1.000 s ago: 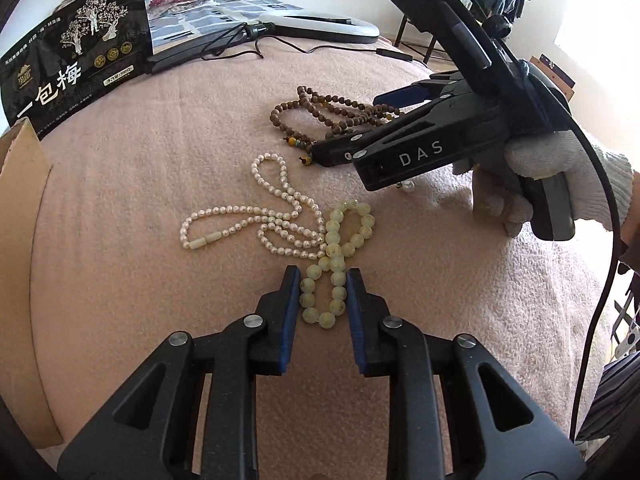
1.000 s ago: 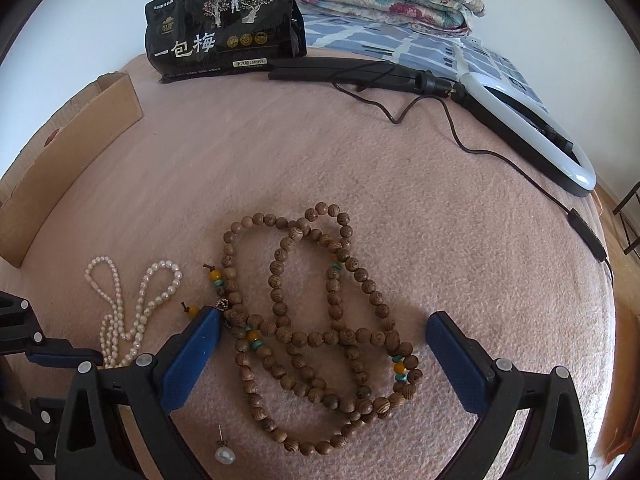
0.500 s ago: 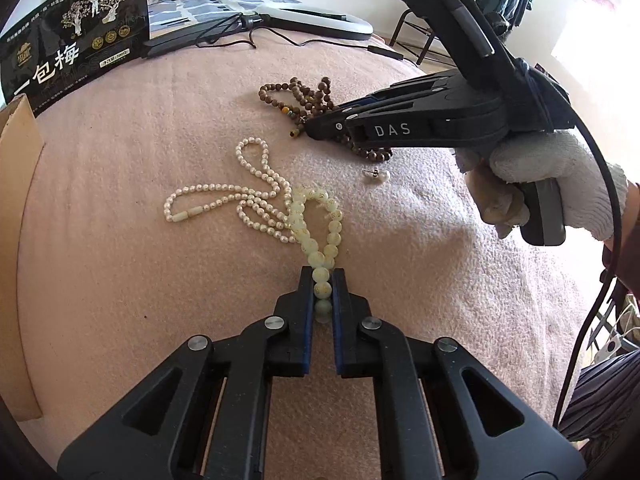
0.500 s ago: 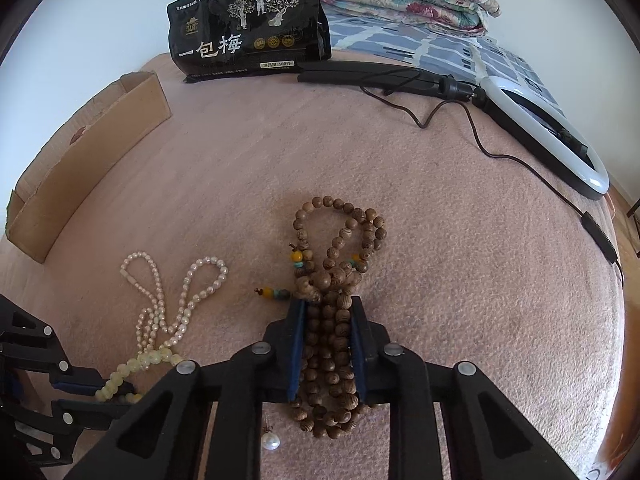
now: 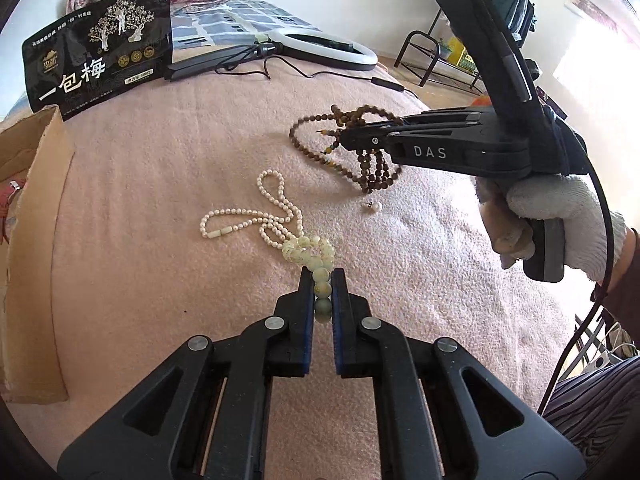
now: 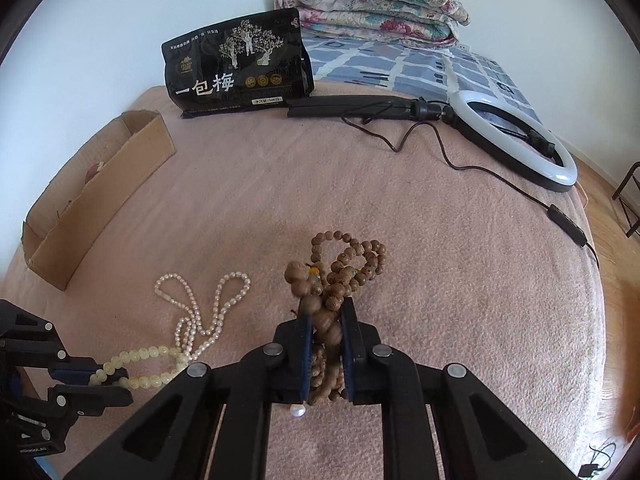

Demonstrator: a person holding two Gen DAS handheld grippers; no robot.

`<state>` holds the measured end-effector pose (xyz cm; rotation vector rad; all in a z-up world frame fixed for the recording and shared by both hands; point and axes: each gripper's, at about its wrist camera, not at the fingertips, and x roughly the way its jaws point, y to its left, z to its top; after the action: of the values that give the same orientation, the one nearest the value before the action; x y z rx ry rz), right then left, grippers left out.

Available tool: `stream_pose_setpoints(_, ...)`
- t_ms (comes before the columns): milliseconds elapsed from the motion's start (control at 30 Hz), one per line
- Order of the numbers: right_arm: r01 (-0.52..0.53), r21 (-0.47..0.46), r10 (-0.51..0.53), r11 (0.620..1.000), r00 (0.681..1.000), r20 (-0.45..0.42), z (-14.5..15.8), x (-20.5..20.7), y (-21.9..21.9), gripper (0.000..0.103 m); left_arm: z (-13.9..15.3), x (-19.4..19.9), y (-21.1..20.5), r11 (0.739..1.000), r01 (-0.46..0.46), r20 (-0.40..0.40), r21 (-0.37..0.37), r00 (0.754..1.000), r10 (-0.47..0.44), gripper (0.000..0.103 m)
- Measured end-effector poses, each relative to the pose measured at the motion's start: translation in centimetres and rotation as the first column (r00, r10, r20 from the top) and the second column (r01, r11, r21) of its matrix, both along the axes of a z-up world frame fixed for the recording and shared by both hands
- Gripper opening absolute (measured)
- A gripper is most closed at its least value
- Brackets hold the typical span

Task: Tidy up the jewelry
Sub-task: 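Lift and carry the green bracelet and wooden beads over the box with both grippers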

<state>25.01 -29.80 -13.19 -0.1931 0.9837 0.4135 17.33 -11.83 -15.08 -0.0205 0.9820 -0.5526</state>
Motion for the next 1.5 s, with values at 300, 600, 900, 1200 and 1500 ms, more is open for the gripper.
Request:
stream_pose_setpoints(300,0.024,0.012,-0.024,1.0,0.997,0.068,3.4,-1.9,0.1,0.01,2.9,-1.1,1.7,0.999,-0.03,0.049,-0.019,0.998,0.031,0.005)
stream_pose_setpoints(600,0.006,0.05,-0.013,0.999,0.99,0.138,7.4,-4.2,1.4,0.01,5.9,-2.0,4.3,0.996,-0.079,0.098,-0.036,0.992,0.083,0.005)
stream_pose_setpoints(900,-0.044,0.111,0.024,0.993,0.984,0.174,10.3,-6.3,5.1,0.01,8.8,-2.3,8.8,0.986,-0.159,0.151,-0.058,0.974,0.166,0.005)
stream_pose_setpoints(1200,-0.122,0.166,0.09,0.979,0.978,0.19,11.9,-7.8,10.7,0.01,10.3,-1.0,15.3,0.959,-0.278,0.217,-0.057,0.934,0.283,0.005)
stream_pose_setpoints(1500,-0.206,0.201,0.169,0.958,0.968,0.187,11.9,-8.5,16.6,0.01,9.8,1.1,21.7,0.918,-0.393,0.232,-0.051,0.89,0.393,0.005)
